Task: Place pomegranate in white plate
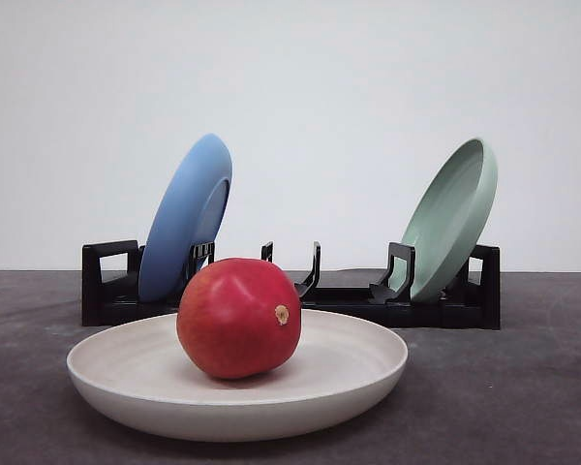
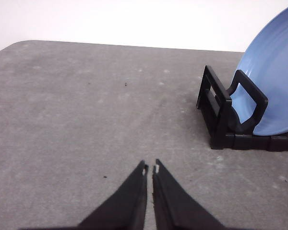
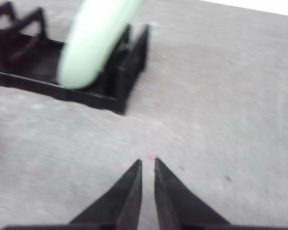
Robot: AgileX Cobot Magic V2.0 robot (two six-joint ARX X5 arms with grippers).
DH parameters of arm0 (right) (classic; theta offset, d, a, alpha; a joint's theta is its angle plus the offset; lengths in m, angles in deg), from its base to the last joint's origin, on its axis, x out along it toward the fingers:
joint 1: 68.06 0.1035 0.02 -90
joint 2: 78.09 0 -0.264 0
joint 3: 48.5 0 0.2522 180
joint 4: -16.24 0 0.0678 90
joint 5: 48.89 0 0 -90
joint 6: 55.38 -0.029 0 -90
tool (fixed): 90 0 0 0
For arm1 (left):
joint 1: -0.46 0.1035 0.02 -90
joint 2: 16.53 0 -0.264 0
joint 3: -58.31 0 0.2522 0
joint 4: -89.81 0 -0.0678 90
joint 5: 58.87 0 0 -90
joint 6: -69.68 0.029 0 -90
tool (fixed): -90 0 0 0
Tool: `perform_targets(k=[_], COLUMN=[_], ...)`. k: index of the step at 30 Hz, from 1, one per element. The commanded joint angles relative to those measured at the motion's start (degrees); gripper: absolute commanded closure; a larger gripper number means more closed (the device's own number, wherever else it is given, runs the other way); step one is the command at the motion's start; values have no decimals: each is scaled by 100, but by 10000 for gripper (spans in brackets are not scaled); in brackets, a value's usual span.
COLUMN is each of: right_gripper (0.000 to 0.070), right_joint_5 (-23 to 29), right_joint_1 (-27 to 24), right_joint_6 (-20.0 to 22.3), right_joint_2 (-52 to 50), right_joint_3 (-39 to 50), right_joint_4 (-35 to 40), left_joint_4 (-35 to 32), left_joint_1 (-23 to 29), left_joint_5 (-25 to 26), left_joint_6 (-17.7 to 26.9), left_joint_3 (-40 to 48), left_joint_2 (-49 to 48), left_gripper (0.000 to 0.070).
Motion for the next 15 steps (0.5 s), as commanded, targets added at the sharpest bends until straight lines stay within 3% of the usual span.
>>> perform_targets(k=[1, 15], right_gripper=[658, 658], right_joint_5=[7, 52], right_joint_1=[-65, -592], right_joint_6=[18, -96], right_joint_2=[-216, -1678], right_joint_3=[126, 978], right_joint_4=[95, 189], left_joint_4=[7, 7], left_joint_1=[4, 4], left_joint_5=[-20, -20], left_joint_6=[55, 55], left_joint_3=[64, 64], left_joint_2=[-4, -4], left_gripper=[700, 700])
